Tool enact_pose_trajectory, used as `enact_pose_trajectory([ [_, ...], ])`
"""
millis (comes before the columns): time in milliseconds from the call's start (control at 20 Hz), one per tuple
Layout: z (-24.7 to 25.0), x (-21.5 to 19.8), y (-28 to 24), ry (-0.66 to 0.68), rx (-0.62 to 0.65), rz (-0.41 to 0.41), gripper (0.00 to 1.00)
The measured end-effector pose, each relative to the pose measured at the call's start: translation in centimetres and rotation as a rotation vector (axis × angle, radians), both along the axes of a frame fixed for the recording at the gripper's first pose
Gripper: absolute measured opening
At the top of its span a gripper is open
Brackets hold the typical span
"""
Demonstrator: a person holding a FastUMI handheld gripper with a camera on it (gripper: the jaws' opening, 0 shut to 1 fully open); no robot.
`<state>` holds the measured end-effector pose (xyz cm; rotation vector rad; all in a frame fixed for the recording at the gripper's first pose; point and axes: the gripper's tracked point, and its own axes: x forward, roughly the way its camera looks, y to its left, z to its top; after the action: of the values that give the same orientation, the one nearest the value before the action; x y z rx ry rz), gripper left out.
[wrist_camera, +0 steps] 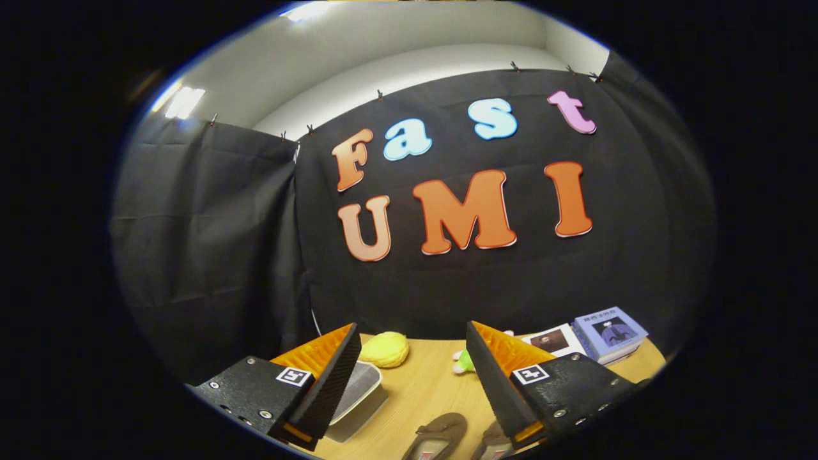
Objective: Open the storage box then place both shoes into the box .Put the left shoe in first, then the right shoe, with the right side of both shoes facing outward in a uniform manner.
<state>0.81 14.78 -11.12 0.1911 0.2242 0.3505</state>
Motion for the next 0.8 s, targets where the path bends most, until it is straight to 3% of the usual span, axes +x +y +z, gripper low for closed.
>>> enact_pose_trajectory([
  [250, -8.2, 0.1, 7.4, 0.252, 0.09, 0.205, 0.99],
  [450, -14.2, 0.0, 11.6, 0.475, 0.205, 0.311, 1.0],
  [800, -20.5, 1.0, 15.0, 0.773, 0.472, 0.368, 0.96],
])
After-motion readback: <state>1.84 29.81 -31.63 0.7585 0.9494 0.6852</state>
